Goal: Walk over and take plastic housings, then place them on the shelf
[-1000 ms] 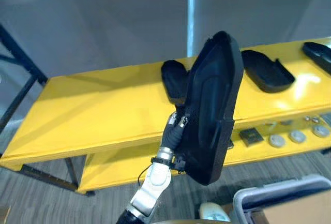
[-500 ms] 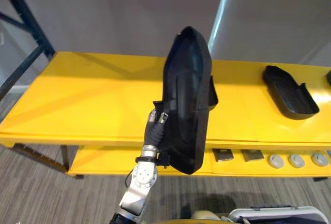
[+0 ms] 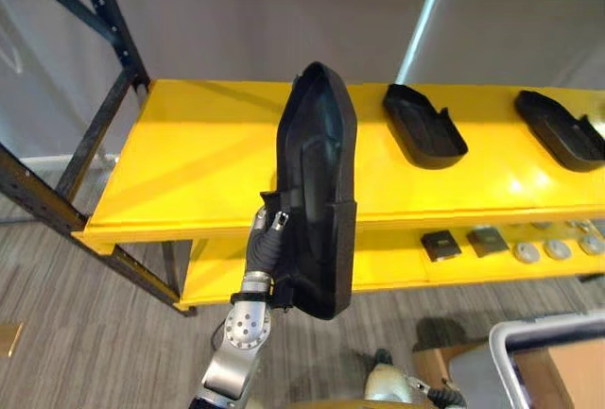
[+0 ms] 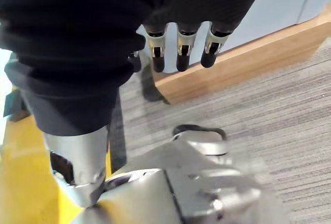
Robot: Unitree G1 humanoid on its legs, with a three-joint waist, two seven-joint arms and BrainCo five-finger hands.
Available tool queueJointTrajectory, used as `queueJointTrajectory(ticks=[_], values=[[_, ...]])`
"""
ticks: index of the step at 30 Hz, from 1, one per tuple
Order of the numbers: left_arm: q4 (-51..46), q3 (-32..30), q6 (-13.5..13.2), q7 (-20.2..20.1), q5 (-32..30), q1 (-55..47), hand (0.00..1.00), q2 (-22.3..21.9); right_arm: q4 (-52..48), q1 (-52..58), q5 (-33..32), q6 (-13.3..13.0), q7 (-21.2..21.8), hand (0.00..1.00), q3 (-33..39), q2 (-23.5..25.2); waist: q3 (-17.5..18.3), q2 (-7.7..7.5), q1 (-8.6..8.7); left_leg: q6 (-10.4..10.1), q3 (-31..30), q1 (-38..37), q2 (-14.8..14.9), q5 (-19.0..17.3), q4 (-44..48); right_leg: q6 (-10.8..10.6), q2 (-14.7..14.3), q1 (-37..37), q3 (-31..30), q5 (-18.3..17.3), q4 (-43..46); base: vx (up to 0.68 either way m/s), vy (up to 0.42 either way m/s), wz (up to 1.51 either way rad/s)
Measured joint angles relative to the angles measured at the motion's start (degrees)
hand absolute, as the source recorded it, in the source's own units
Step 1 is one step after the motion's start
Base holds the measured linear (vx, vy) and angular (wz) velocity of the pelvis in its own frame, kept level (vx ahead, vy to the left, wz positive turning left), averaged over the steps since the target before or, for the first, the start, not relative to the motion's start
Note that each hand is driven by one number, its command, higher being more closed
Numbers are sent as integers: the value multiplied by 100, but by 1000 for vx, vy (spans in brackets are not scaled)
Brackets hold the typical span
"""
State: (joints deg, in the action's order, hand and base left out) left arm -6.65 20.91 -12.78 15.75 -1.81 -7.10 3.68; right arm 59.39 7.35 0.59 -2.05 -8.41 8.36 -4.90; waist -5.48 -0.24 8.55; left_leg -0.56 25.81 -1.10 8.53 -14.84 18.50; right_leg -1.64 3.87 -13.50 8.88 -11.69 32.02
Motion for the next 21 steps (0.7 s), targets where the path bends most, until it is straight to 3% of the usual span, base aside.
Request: queueJointTrajectory(ticks=[1, 2, 3, 4, 5, 10, 12, 21], values=[[0, 20, 3, -38, 0, 20, 100, -41, -31, 5, -4, -7, 15, 0, -1, 14, -13, 2, 12, 20, -8, -3, -64, 14, -30, 29, -188, 11, -42, -52, -122, 4, 82, 29], [6, 84, 4, -70, -2, 67, 100, -82, -29, 52, -5, -8, 47, 0, -8, 32, -10, -109, 6, 31, -76, -19, -278, 23, -35, 558, -309, 137, 43, 30, -599, 34, 78, 21], [64, 106, 32, -88, -20, 99, 100, -130, -27, 35, -5, -7, 103, 0, 7, -38, -121, 62, 7, 11, -237, -92, -336, 36, -99, 607, -282, 331, 155, 81, -845, 43, 90, 18], [72, 112, 51, -109, -62, 99, 100, -174, -39, 46, -8, -6, 104, 0, 32, -68, -177, 84, 13, 9, -293, -151, -349, 95, -185, 588, -298, 458, 181, 137, -1003, 70, 81, 10], [70, 96, 82, -145, -124, 97, 100, -166, -77, 91, -7, 8, 101, 0, 30, -109, -155, 208, -8, -1, -311, -288, -351, 174, -409, 569, -365, 636, 205, 251, -1281, 54, 49, 5], [43, -277, 100, -151, -315, 85, 100, -162, -219, 192, -8, 8, 91, 0, 14, -28, 14, 117, -141, -109, -167, -535, -338, 313, -983, 557, -586, 838, 62, 504, -1866, 33, -10, -16], [44, -418, 130, -147, -400, 89, 100, -110, -224, 205, -13, 8, 91, 0, 15, -2, 21, 95, -116, -137, -164, -644, -339, 420, -1202, 529, -652, 1024, 71, 698, -2214, 84, 20, -5], [252, -1882, 502, 199, -1270, 940, 100, 591, -221, 232, -2, 5, 143, 0, 177, -16, 87, 209, -130, -84, -47, -844, -469, 661, -1684, 373, -755, 1610, -53, 1439, -3563, 17, 40, -5]])
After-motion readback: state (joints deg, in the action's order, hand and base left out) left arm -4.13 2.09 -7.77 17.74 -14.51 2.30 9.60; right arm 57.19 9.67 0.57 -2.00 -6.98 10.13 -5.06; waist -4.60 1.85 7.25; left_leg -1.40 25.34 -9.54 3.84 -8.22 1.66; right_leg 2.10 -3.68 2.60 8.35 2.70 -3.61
